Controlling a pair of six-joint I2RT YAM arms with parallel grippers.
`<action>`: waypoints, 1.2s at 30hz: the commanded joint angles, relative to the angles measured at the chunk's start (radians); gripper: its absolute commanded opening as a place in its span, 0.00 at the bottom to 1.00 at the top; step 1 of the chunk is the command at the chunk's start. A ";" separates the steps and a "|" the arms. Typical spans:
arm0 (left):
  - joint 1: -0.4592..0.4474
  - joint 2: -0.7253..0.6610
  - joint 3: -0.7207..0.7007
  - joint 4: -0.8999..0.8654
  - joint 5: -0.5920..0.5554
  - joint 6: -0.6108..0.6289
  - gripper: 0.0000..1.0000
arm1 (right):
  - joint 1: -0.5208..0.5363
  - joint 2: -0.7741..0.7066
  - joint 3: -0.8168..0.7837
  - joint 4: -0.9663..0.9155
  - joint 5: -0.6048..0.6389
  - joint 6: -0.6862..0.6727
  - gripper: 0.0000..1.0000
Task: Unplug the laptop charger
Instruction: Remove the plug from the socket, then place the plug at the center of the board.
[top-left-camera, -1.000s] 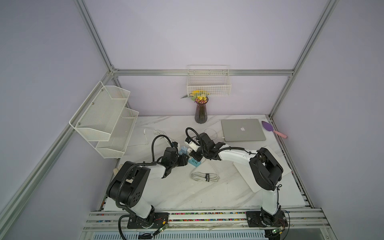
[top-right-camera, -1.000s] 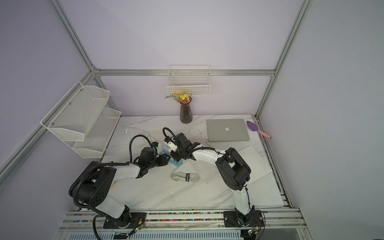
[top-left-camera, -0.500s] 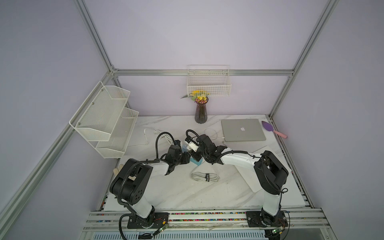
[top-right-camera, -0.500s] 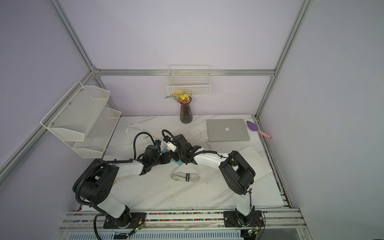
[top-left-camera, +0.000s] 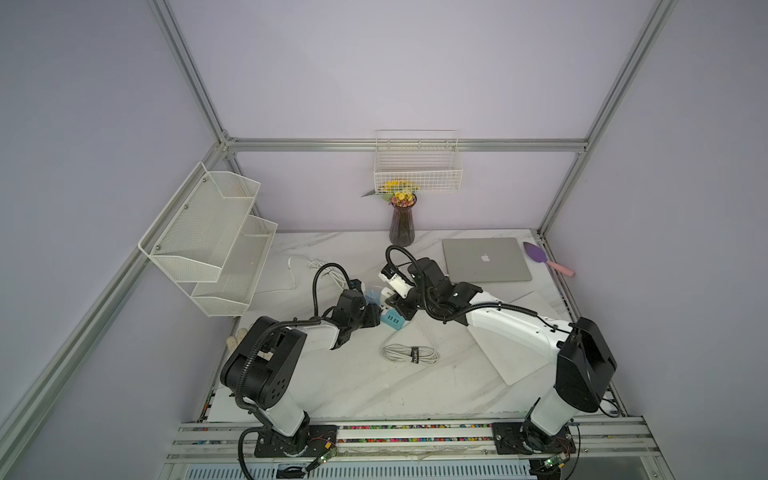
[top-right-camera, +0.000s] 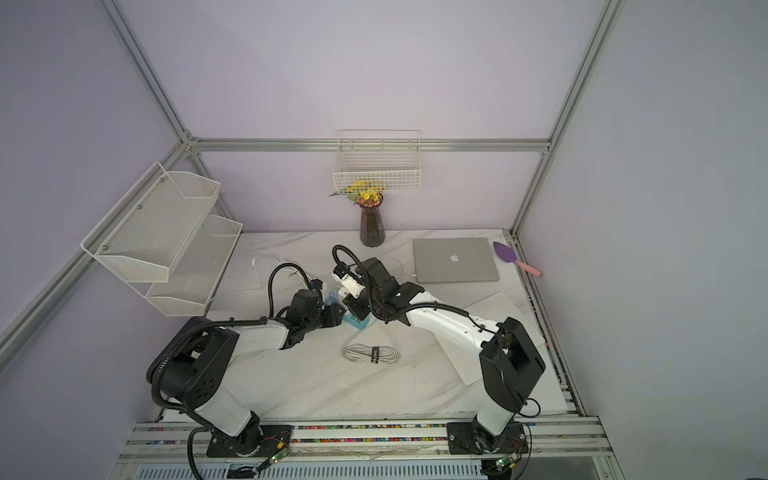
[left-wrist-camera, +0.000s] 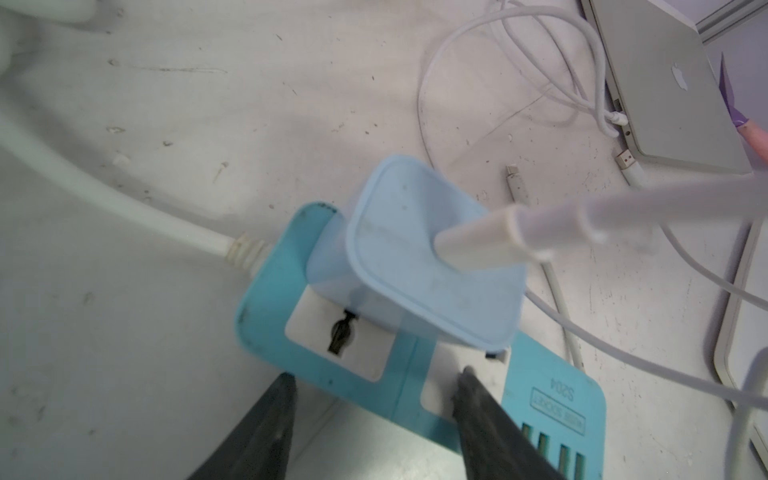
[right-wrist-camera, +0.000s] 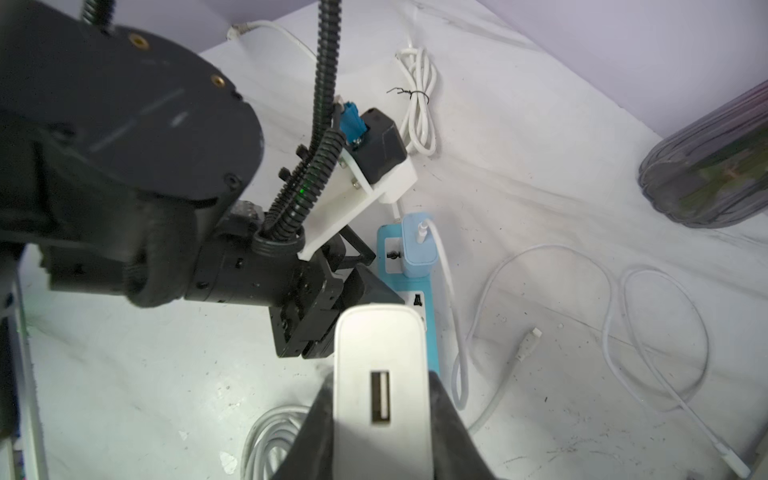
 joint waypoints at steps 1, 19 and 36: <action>-0.004 -0.036 -0.046 -0.214 -0.070 0.032 0.67 | -0.052 -0.141 -0.068 0.054 -0.008 0.123 0.00; 0.059 -0.498 0.127 -0.224 -0.202 0.255 0.84 | -0.555 -0.053 -0.394 -0.075 -0.345 0.527 0.00; 0.038 0.614 1.546 -0.785 0.537 0.871 0.84 | -0.554 0.025 -0.402 0.044 -0.310 0.523 0.62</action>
